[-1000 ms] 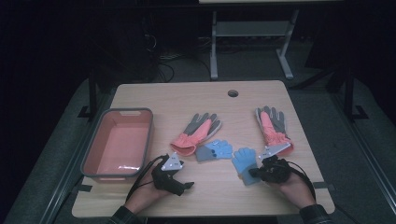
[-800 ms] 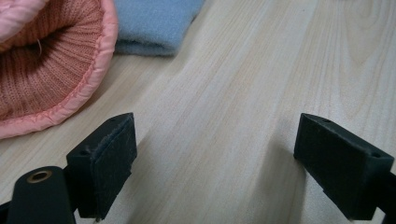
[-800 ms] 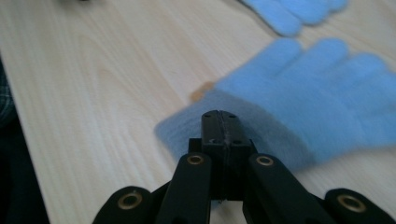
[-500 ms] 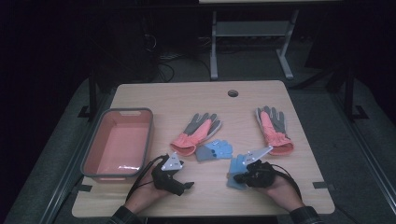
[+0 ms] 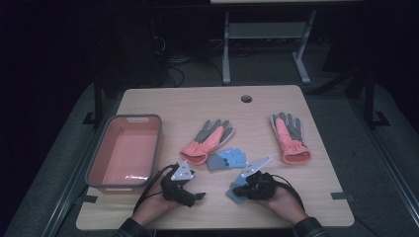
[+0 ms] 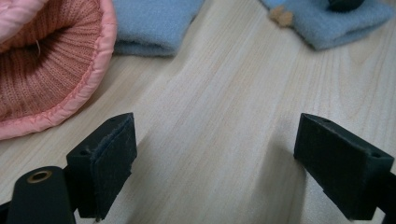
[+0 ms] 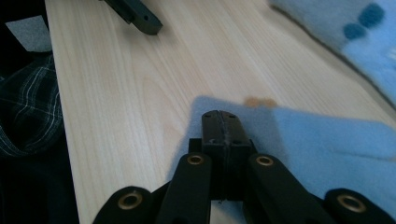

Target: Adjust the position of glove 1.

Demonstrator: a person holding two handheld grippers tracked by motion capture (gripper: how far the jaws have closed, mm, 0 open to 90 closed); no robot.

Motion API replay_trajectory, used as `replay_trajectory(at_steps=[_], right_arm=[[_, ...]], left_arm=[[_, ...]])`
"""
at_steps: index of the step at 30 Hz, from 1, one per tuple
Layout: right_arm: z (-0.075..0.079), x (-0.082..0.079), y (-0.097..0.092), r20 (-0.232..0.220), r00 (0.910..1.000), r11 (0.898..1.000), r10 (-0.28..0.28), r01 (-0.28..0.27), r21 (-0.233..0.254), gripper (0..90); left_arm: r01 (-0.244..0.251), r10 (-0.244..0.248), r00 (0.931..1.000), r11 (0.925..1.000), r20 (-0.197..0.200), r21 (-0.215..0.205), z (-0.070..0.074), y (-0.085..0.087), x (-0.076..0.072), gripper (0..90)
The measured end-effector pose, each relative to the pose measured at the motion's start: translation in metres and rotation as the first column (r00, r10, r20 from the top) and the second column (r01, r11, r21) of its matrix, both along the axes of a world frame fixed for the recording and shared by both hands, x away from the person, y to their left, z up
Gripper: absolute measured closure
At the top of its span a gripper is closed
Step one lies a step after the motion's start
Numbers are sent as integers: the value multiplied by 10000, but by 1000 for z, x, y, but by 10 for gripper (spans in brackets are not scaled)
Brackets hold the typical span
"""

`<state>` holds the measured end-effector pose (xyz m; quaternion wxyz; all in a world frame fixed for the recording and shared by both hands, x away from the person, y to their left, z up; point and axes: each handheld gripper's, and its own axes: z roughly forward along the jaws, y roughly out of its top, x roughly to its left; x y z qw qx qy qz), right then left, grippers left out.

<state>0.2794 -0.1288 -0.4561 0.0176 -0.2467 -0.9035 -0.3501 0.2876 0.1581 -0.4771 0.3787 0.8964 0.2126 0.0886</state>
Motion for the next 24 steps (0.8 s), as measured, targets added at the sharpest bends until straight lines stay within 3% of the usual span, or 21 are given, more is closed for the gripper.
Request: replay_trajectory(at_steps=[5,9,13,17,19,20,24], right_arm=[[3,-1,-2,168,9998,9998,-84,81,189,867],[8,0,-18,351,9972,9969,-657,641,448,841],[10,-1,-38,585,9908,9914,-1224,1193,542,753],[7,-5,-56,778,9756,9780,-2053,2015,532,616],[7,-8,-71,934,9597,9637,-2652,2608,572,511],[7,-8,-71,934,9597,9637,-2652,2608,572,511],[3,-13,-92,1356,9344,9442,-3294,3260,475,431]], left_arm=[[-42,42,10000,9999,-25,-94,0,0,0,125],[-84,84,10000,9998,-42,-169,-1,-1,-1,125],[-119,118,9999,9997,-20,-190,-1,-1,-1,125],[-104,104,9999,9998,4,-155,-1,-1,-1,125],[-125,125,9999,9997,-4,-195,-1,-1,-1,125],[-122,121,9999,9997,-6,-192,-1,-1,-1,125],[-77,76,10000,9999,-26,-94,-1,-1,-1,125]])
